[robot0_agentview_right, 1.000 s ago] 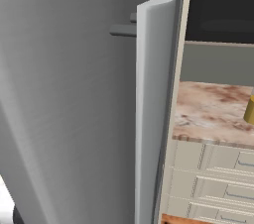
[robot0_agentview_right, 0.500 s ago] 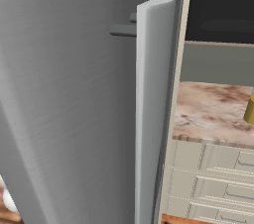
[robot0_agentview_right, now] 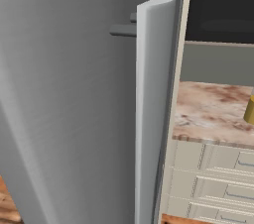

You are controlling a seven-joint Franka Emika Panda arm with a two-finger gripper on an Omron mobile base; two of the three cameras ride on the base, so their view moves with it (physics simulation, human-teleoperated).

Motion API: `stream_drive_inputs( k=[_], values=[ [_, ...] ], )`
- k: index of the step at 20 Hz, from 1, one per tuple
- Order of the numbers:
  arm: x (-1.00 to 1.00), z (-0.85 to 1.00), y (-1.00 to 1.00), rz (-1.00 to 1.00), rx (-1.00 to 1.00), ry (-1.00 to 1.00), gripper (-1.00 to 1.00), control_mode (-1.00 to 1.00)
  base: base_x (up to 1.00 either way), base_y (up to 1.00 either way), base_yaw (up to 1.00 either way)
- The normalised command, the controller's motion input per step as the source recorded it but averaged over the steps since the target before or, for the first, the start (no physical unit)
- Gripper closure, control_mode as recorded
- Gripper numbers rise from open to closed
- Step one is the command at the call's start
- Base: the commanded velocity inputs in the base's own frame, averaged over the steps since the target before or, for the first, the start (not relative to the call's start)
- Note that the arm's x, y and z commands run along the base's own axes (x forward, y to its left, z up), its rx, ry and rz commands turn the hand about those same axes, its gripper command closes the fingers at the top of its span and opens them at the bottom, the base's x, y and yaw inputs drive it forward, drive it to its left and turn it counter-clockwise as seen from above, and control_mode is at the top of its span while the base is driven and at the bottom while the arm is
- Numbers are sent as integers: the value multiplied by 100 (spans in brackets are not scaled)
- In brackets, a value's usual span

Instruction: Move the can and asparagus from the second highest shelf to the top shelf to make space. Then, place the pitcher from the counter on the cleared second highest shelf.

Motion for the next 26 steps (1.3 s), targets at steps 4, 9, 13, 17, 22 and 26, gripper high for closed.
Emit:
stream_drive_inputs(
  k=[4,9,13,17,22,26],
  values=[
    [41,-15,-3,0,0,-1,-100,-100,0,0,0],
    [36,-25,-1,0,0,-1,-100,-100,0,0,0],
    [36,-25,-1,0,0,-1,-100,-100,0,0,0],
    [37,-22,-3,0,0,-1,-100,-100,0,0,0],
    [35,-14,-9,0,0,-1,-100,-100,0,0,0],
    [28,-16,-14,0,0,-1,-100,-100,0,0,0]
  ],
)
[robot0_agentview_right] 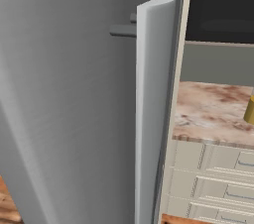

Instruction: Move the can and asparagus from the second highest shelf to the top shelf to make space. Then, place the pitcher from the counter on the cleared second highest shelf.

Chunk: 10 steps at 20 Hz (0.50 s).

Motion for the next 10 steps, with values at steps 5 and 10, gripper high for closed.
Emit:
stream_drive_inputs(
  k=[5,10],
  values=[
    [21,-19,-14,0,0,-2,-100,-100,0,0,0],
    [2,-22,-15,-1,0,-4,-100,-100,0,0,0]
  ],
)
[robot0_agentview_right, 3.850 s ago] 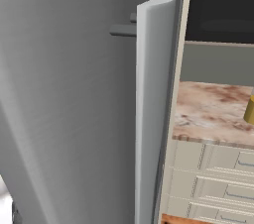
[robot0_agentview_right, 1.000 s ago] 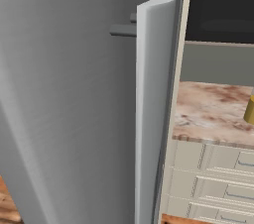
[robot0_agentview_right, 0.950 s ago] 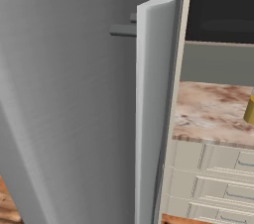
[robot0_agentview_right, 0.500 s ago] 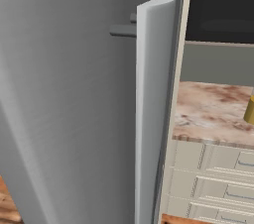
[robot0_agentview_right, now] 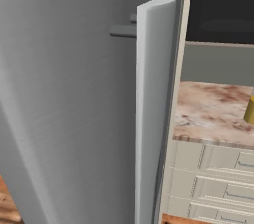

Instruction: Move the can and asparagus from the second highest shelf to the top shelf to make space. Then, place the pitcher from the counter on the cleared second highest shelf.

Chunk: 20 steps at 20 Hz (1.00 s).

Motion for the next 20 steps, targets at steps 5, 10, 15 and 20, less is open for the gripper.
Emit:
stream_drive_inputs(
  k=[5,10,15,20],
  values=[
    [0,-15,-6,-6,0,-5,-100,-100,0,0,0],
    [3,-9,-1,-6,0,-4,-100,-100,0,0,0],
    [23,-18,0,-1,0,0,-100,-100,0,0,0],
    [24,-33,0,0,0,0,-100,-100,0,0,0]
  ],
)
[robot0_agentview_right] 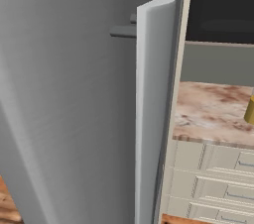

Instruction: Move the can and asparagus from the second highest shelf to the top shelf to make space. Then, place the pitcher from the counter on the cleared second highest shelf.

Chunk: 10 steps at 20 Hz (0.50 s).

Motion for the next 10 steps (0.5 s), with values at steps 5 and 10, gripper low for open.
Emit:
stream_drive_inputs(
  k=[5,10],
  values=[
    [19,-47,-9,0,0,0,-100,-100,0,0,0],
    [4,-54,-16,0,0,0,-100,-100,0,0,0]
  ],
)
